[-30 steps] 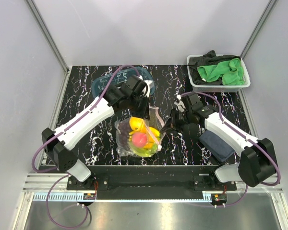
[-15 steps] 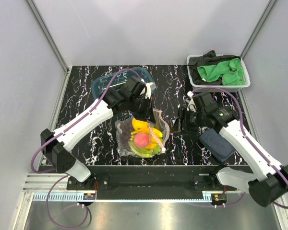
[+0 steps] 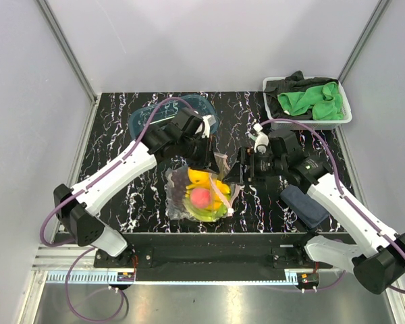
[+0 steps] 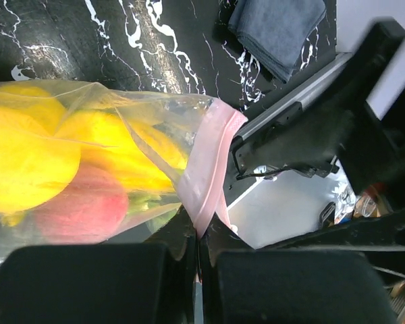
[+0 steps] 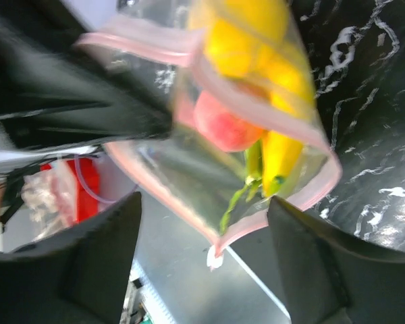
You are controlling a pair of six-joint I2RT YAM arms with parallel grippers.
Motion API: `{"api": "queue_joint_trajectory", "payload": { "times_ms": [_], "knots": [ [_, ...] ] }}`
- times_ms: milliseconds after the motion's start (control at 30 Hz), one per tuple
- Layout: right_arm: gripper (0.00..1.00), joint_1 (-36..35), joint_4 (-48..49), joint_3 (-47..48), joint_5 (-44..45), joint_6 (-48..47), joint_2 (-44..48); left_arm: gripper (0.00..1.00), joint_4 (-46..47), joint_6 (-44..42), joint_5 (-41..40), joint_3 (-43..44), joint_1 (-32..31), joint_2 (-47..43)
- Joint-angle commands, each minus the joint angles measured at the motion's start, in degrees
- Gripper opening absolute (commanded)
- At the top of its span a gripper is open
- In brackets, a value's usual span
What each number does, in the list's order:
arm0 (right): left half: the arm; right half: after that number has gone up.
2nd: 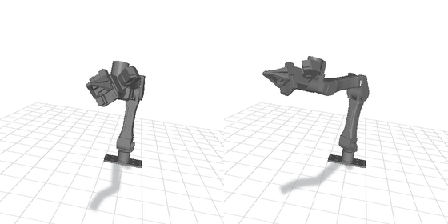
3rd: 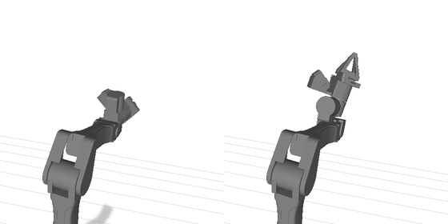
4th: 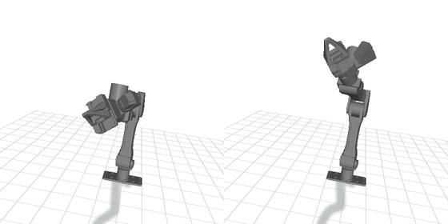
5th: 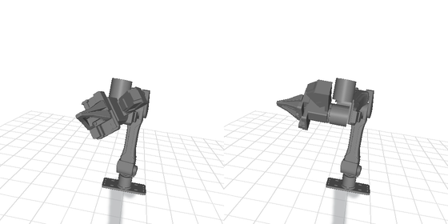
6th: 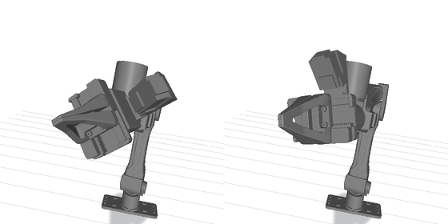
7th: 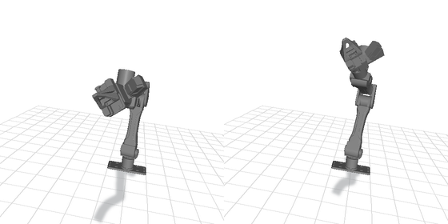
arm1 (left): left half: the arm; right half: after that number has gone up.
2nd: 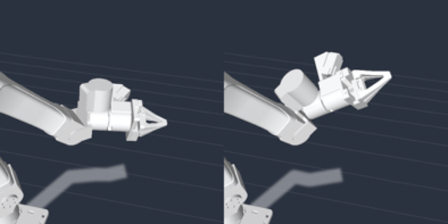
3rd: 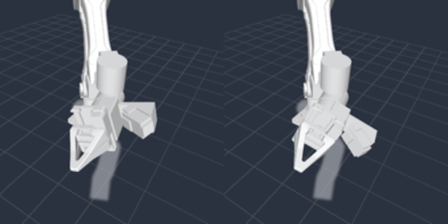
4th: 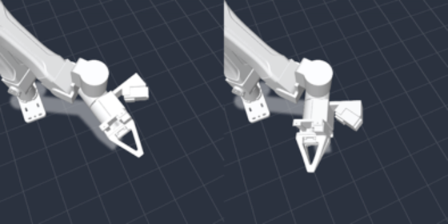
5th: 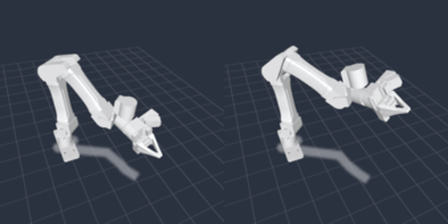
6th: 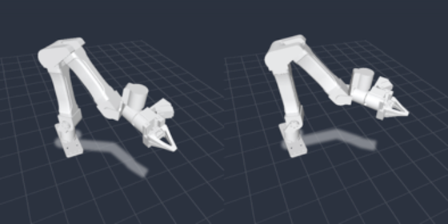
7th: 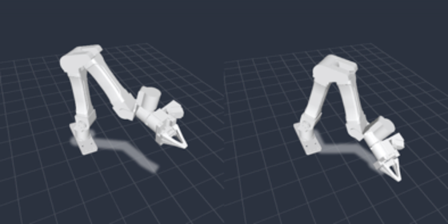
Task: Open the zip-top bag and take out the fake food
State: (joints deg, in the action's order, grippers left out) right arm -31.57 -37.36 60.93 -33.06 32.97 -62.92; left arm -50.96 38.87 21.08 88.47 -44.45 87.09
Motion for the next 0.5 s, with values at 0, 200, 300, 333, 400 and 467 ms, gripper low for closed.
{"api": "queue_joint_trajectory", "payload": {
  "times_ms": [0,200,300,333,400,467],
  "knots": [
    [0.86,-0.33,3.62,-2.13,6.07,-0.53,-0.89,0.0,2.8,0.85,0.45,0.83,-0.29,-4.03],
    [0.95,-0.33,-3.07,1.47,13.1,-9.67,-3.27,0.0,2.01,-0.46,4.49,0.39,-0.29,-5.96],
    [0.97,-0.33,-2.89,2.09,16.35,-11.7,-4.05,0.0,1.48,-0.82,6.16,0.65,-0.29,-6.14],
    [0.98,-0.33,-2.54,2.09,16.19,-12.22,-4.49,0.0,1.22,-1.16,6.51,0.57,-0.29,-6.14],
    [0.93,-0.33,-0.09,1.65,13.56,-12.49,-5.28,0.0,0.69,-1.43,6.43,0.48,-0.29,-6.67],
    [0.78,-0.42,3.5,1.13,7.76,-10.92,-5.99,0.0,0.51,-1.69,6.17,0.22,-0.29,-6.84]
  ]
}}
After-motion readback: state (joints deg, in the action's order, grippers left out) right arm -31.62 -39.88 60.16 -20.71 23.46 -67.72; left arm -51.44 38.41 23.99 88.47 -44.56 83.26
